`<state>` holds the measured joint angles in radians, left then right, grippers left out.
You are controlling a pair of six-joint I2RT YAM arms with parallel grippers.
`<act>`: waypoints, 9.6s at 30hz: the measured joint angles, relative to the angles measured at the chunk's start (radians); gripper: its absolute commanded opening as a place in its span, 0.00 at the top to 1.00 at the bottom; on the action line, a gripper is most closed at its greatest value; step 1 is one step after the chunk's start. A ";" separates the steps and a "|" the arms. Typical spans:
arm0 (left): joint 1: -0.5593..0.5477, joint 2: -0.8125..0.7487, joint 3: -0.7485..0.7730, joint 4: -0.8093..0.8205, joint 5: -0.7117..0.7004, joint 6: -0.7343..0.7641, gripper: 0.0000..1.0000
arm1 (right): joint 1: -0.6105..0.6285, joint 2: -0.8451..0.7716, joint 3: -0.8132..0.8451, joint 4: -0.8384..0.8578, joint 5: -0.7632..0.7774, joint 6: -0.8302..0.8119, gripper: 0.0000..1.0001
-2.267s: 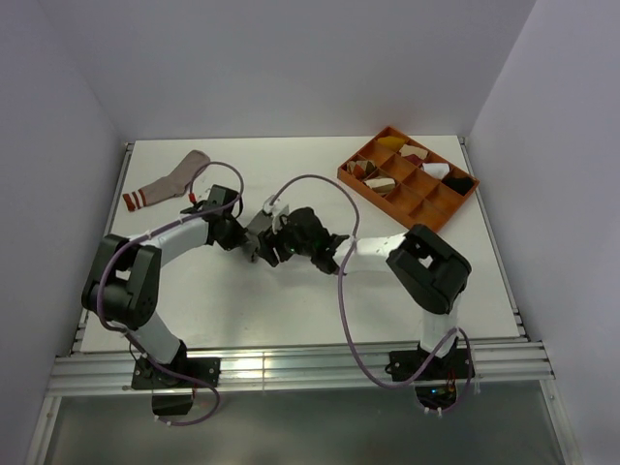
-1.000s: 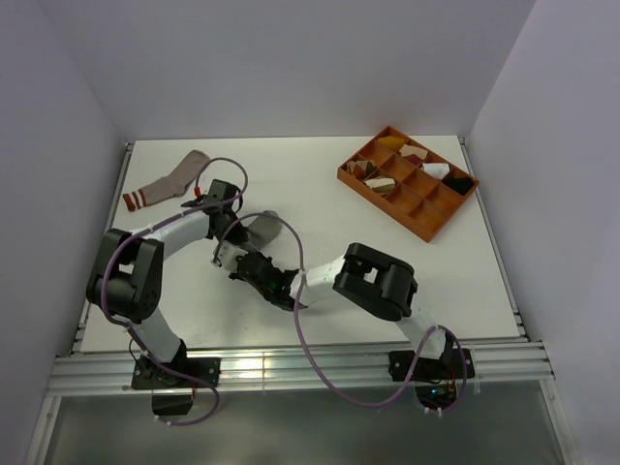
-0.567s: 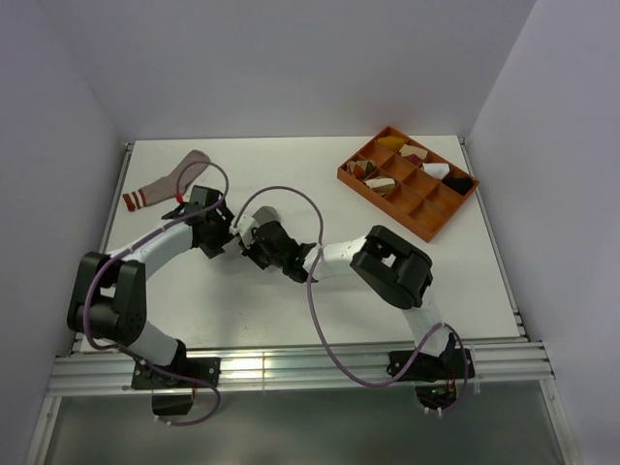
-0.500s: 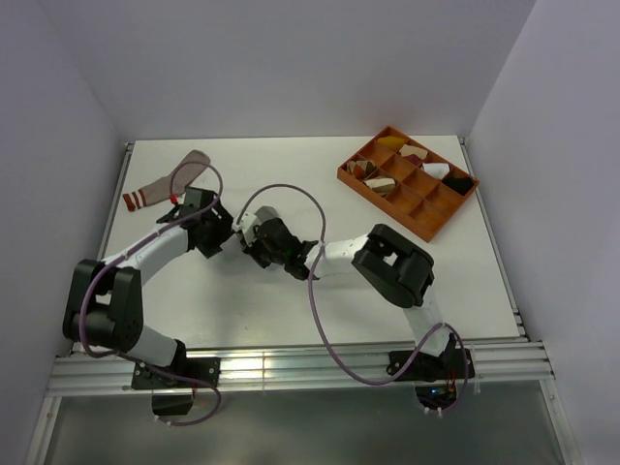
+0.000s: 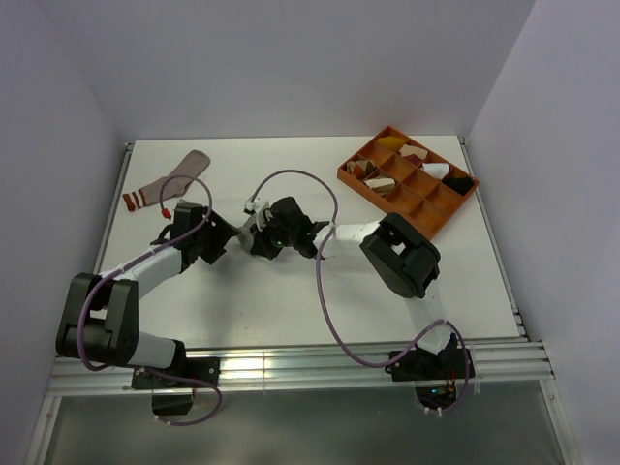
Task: Roll the socks
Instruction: Roll the sock at the center of the board.
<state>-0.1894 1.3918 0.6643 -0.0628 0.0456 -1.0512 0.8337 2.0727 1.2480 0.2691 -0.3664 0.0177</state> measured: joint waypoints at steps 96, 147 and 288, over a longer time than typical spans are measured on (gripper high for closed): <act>-0.079 0.216 0.203 -0.163 -0.051 0.153 1.00 | -0.110 -0.014 0.021 -0.222 0.242 0.561 1.00; -0.230 0.457 0.561 -0.504 -0.302 0.270 0.98 | 0.138 -0.081 -0.219 0.374 0.454 0.429 0.36; 0.022 0.127 0.023 0.076 0.035 0.099 1.00 | -0.203 0.171 0.158 -0.045 -0.084 0.643 1.00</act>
<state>-0.1677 1.5188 0.6872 0.0132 0.0807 -0.9520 0.6304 2.2433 1.4059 0.2237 -0.4507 0.6609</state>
